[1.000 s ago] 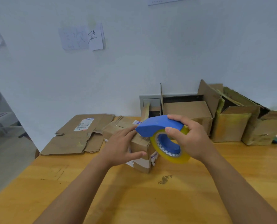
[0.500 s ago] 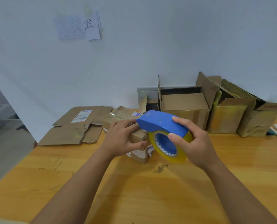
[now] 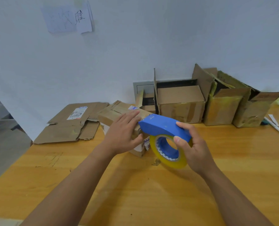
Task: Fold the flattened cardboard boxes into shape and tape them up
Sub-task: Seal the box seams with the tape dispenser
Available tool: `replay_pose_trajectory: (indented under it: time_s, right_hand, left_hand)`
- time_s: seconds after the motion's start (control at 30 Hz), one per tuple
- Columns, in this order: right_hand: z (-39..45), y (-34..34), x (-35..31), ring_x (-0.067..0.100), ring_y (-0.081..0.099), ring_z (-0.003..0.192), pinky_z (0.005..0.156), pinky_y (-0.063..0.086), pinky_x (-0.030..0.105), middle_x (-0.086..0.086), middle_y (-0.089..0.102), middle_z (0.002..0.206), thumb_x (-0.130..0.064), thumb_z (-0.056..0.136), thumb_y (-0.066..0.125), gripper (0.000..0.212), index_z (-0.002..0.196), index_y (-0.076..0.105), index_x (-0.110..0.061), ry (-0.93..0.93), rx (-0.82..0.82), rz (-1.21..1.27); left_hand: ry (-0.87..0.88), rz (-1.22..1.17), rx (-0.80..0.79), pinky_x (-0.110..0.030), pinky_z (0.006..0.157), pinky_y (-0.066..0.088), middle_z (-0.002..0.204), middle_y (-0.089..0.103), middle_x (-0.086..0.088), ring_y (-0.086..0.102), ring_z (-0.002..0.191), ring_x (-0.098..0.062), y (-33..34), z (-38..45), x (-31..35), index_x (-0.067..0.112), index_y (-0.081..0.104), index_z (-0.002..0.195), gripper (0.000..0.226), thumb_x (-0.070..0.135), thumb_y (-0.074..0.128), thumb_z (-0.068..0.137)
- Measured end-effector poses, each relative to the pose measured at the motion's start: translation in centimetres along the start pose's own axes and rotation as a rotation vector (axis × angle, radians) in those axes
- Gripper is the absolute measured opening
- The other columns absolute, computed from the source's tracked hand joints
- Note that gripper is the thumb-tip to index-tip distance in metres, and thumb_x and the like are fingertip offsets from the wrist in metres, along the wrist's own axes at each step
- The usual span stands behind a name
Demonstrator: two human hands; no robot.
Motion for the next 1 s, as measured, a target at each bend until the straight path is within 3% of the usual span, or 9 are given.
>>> replay_pose_trajectory:
  time_s: [0.1,0.23,0.37,0.6,0.77,1.0]
  right_hand:
    - [0.5,0.5,0.0,-0.001,0.056,0.103,0.075,0.046,0.010,-0.039,0.051,0.113,-0.059,0.077,0.056,0.041,0.118,0.051,-0.054,-0.023,0.027,0.003]
    - [1.2,0.8,0.2,-0.003,0.054,0.107,0.077,0.046,0.011,-0.040,0.050,0.116,-0.060,0.076,0.059,0.043,0.118,0.051,-0.054,-0.036,0.052,-0.001]
    - [1.5,-0.1,0.3,-0.005,0.055,0.106,0.078,0.044,0.007,-0.038,0.053,0.115,-0.059,0.076,0.060,0.043,0.118,0.055,-0.052,-0.032,0.064,0.021]
    - [0.3,-1.6,-0.5,-0.003,0.055,0.106,0.078,0.045,0.008,-0.037,0.052,0.116,-0.056,0.079,0.063,0.040,0.117,0.053,-0.063,-0.092,0.005,-0.079]
    - [-1.4,-3.0,0.1,-0.005,0.055,0.105,0.078,0.043,0.005,-0.038,0.053,0.114,-0.043,0.081,0.068,0.039,0.113,0.056,-0.062,-0.056,-0.019,-0.098]
    - [-2.9,-5.2,-0.5,-0.007,0.055,0.107,0.079,0.041,0.005,-0.041,0.053,0.116,-0.061,0.075,0.064,0.040,0.115,0.057,-0.059,-0.027,-0.041,-0.191]
  left_hand:
    - [-0.041,-0.074,0.037,-0.031,0.112,0.022,0.150,0.048,0.005,0.040,0.138,-0.013,0.2,0.1,0.1,0.022,0.047,0.147,0.070,0.060,0.054,0.089]
    - [-0.042,-0.168,0.069,-0.041,0.107,0.034,0.143,0.055,0.006,0.047,0.133,-0.016,0.1,0.6,-0.2,0.024,0.057,0.139,0.056,0.049,0.059,0.089]
    - [-0.057,-0.094,0.012,-0.039,0.106,0.033,0.145,0.053,0.006,0.046,0.134,-0.016,0.4,0.7,-0.5,0.026,0.055,0.140,0.056,0.048,0.057,0.089]
    - [-0.088,-0.059,-0.028,-0.039,0.111,0.030,0.149,0.048,0.010,0.042,0.138,-0.013,0.6,1.0,-0.6,0.030,0.050,0.145,0.056,0.045,0.058,0.091]
    - [-0.111,-0.074,-0.070,-0.042,0.111,0.031,0.150,0.047,0.012,0.042,0.138,-0.013,0.4,1.3,-0.6,0.033,0.050,0.144,0.061,0.054,0.049,0.087]
    - [-0.135,-0.090,-0.115,-0.043,0.110,0.031,0.152,0.044,0.013,0.041,0.139,-0.013,0.1,1.4,-0.7,0.035,0.048,0.144,0.062,0.056,0.049,0.086]
Point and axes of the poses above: each hand's wrist, its own z-axis towards the middle knuckle, its own y-axis out of the palm, x = y × z, the point moved 3 cm from there along z, towards the middle knuckle
